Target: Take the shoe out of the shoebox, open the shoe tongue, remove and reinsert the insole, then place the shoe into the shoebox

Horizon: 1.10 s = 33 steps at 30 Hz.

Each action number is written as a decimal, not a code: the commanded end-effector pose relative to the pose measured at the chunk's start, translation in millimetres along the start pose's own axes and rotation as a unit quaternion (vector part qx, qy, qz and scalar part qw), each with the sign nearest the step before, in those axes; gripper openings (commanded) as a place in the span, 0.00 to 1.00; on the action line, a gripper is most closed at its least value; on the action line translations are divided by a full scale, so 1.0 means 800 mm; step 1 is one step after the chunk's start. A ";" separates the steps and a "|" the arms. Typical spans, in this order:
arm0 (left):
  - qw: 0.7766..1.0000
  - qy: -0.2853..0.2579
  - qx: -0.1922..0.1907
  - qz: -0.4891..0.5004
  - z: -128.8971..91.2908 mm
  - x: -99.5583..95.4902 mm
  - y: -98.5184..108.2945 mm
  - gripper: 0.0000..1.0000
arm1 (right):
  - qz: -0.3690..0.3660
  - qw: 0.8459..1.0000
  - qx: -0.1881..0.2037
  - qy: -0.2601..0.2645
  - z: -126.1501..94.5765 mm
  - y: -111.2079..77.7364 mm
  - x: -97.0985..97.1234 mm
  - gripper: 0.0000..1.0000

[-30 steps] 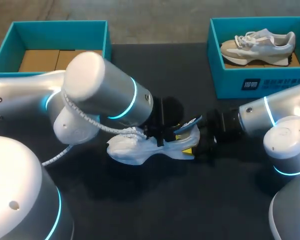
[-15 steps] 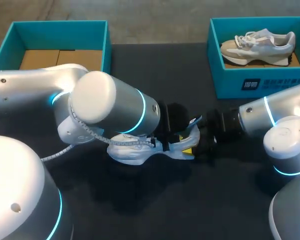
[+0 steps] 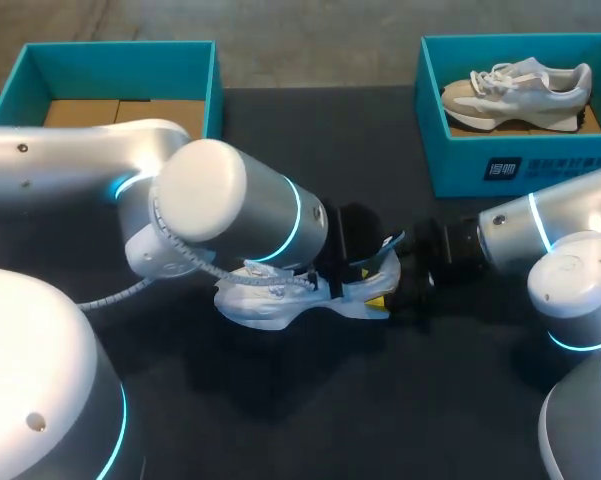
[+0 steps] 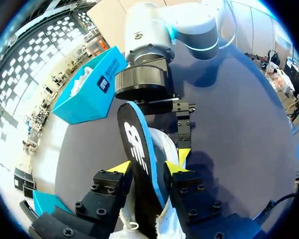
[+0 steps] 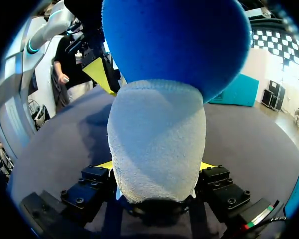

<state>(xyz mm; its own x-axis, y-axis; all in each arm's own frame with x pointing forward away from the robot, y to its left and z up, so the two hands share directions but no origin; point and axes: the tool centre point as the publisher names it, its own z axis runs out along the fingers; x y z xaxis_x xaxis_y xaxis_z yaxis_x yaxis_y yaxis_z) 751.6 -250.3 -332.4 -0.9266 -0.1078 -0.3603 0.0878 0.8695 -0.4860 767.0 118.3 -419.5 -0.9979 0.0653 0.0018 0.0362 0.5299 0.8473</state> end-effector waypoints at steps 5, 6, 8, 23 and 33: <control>1.000 0.009 -0.001 0.003 0.016 -0.005 -0.002 0.39 | 0.001 1.000 0.003 0.000 0.003 -0.002 -0.003 0.00; 1.000 0.010 -0.001 0.004 0.017 -0.005 -0.002 0.34 | 0.001 1.000 0.003 0.000 0.003 -0.002 -0.003 0.00; 1.000 0.011 -0.001 0.003 0.018 -0.005 -0.002 0.16 | 0.001 1.000 0.003 0.000 0.003 -0.002 -0.003 0.00; 0.999 0.020 0.025 0.006 -0.013 -0.006 -0.008 0.00 | 0.001 1.000 0.003 0.000 0.003 -0.002 -0.003 0.00; 0.992 0.093 0.084 -0.008 -0.030 -0.023 -0.032 0.00 | 0.001 1.000 0.003 0.000 0.003 -0.002 -0.003 0.00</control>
<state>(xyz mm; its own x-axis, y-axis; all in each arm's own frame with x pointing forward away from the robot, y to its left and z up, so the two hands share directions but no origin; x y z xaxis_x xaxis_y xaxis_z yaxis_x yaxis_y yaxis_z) 752.2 -266.4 -296.5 -0.9640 -0.0603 -0.2588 0.1084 0.7998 -0.5905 766.9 118.3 -419.5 -0.9979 0.0654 0.0018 0.0362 0.5299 0.8473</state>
